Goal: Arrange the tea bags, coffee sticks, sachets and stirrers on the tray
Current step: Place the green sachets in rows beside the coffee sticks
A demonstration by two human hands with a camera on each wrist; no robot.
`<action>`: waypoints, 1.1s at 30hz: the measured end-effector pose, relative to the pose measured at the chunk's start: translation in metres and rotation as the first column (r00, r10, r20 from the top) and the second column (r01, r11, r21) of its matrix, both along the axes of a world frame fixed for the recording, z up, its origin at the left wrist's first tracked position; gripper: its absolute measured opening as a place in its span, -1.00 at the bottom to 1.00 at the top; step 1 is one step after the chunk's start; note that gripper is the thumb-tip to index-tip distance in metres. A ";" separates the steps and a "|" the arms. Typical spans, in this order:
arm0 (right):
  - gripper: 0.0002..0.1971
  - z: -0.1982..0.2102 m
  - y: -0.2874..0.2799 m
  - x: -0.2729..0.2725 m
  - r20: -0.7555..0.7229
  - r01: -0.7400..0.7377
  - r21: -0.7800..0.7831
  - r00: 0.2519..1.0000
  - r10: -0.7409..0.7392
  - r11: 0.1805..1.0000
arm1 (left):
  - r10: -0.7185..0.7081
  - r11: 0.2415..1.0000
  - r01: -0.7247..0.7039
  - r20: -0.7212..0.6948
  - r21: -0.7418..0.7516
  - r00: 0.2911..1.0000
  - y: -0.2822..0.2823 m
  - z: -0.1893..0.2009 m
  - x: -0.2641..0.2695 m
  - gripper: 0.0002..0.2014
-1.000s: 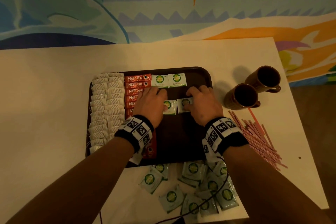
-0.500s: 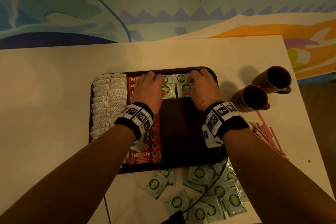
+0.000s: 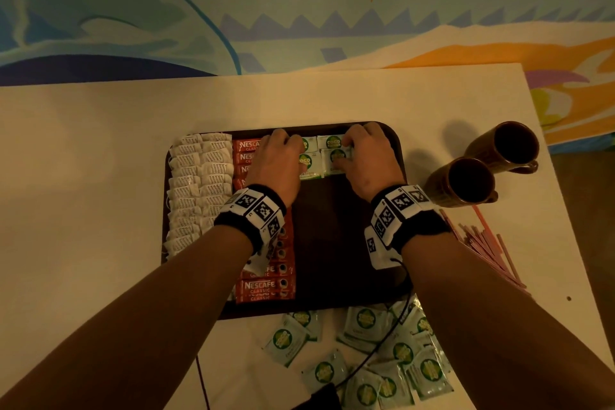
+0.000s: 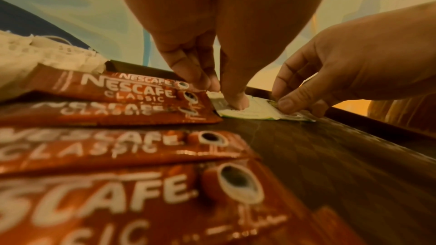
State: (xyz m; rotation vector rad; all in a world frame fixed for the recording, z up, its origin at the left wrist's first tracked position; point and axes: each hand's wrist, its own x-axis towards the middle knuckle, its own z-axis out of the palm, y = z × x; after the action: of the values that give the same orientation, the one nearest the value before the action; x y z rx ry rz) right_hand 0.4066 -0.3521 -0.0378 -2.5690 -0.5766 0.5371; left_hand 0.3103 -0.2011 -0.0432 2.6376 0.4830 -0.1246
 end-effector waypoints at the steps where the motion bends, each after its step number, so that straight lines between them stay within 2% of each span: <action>1: -0.65 -0.001 0.000 -0.001 0.000 0.004 0.003 1.000 -0.004 1.000 | 0.001 1.000 -0.001 0.005 -0.006 1.000 0.000 0.000 0.000 -0.72; 8: -0.62 0.005 -0.007 -0.001 0.047 0.024 0.047 0.999 -0.026 0.999 | 0.053 0.998 -0.050 0.084 -0.035 0.995 -0.001 0.003 -0.003 -0.77; 12: -0.69 0.021 -0.029 -0.013 0.051 0.082 0.079 0.995 -0.087 0.993 | 0.052 0.996 -0.041 0.145 -0.079 0.988 -0.009 0.017 -0.020 -0.76; 17: -0.85 0.045 -0.068 -0.048 -0.108 0.022 0.039 0.994 -0.018 0.999 | -0.029 0.984 0.050 0.121 -0.173 0.992 -0.036 0.037 -0.060 -0.80; 21: -0.91 0.057 -0.096 -0.074 -0.186 -0.076 -0.058 0.980 0.064 0.995 | -0.094 0.968 0.090 -0.005 -0.232 0.996 -0.056 0.043 -0.096 -0.84; 27: -0.88 0.061 -0.129 -0.116 -0.291 -0.187 -0.130 0.946 0.143 0.974 | -0.146 0.970 0.115 -0.133 -0.215 0.980 -0.087 0.048 -0.134 -0.83; 30: -0.86 0.057 -0.142 -0.141 -0.294 -0.228 -0.178 0.941 0.169 0.957 | -0.196 0.971 0.154 -0.240 -0.184 0.951 -0.110 0.047 -0.153 -0.80; 33: -0.83 0.049 -0.152 -0.163 -0.256 -0.265 -0.208 0.944 0.210 0.941 | -0.150 0.987 0.121 -0.354 -0.103 0.923 -0.122 0.043 -0.176 -0.78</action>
State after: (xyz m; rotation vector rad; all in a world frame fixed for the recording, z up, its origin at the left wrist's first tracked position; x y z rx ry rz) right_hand 0.2439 -0.5043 0.0110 -2.6200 -0.7885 1.0320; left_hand 0.1338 -0.3234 0.0000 2.5730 0.4015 -0.6691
